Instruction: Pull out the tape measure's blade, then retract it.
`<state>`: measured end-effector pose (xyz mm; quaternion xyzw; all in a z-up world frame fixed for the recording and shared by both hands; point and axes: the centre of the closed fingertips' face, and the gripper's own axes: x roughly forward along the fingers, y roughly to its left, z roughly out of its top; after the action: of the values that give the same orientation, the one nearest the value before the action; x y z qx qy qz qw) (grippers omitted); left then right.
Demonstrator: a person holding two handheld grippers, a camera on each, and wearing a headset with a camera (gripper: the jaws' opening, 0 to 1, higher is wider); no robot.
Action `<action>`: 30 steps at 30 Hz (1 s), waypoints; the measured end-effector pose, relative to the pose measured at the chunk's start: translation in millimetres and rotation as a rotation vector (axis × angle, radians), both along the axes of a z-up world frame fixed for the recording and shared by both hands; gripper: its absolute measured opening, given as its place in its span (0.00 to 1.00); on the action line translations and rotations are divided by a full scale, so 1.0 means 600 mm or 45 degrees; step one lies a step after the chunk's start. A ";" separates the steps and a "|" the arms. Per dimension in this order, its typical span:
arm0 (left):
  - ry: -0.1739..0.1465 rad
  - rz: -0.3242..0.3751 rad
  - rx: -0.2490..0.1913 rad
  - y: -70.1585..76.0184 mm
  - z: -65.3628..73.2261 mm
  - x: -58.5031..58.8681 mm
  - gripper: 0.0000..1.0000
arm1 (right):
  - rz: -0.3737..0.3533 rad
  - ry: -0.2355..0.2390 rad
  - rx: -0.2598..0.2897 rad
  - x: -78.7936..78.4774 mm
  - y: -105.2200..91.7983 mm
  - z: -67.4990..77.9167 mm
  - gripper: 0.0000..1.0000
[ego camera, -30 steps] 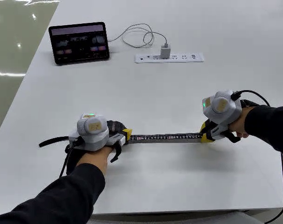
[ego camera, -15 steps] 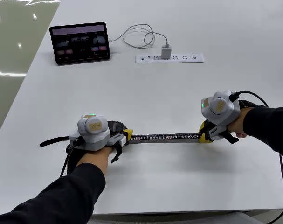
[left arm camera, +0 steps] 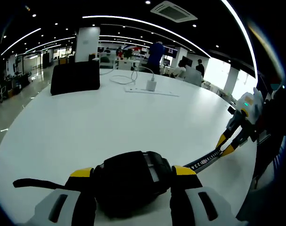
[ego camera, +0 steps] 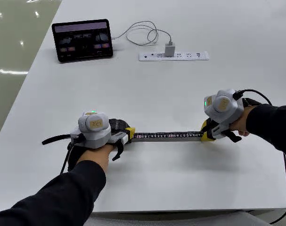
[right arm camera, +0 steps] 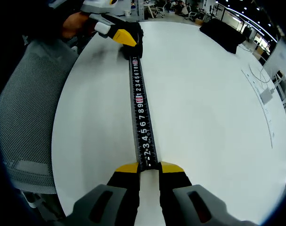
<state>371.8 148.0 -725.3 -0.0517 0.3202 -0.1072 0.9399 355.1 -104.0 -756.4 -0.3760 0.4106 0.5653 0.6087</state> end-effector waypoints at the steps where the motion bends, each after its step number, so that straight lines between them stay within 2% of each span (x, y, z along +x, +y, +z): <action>1: 0.000 -0.002 0.000 0.000 0.000 0.000 0.59 | 0.004 0.000 0.000 0.000 0.001 0.000 0.10; 12: 0.003 -0.011 -0.004 0.000 0.001 0.000 0.59 | -0.010 0.009 0.011 0.002 0.010 -0.001 0.10; 30: 0.009 -0.033 -0.029 0.001 0.002 -0.002 0.59 | 0.022 0.006 0.057 -0.003 0.041 0.001 0.10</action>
<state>370.6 148.3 -724.1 -0.0587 0.3228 -0.1231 0.9366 353.5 -79.4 -755.7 -0.3644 0.3959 0.5806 0.6111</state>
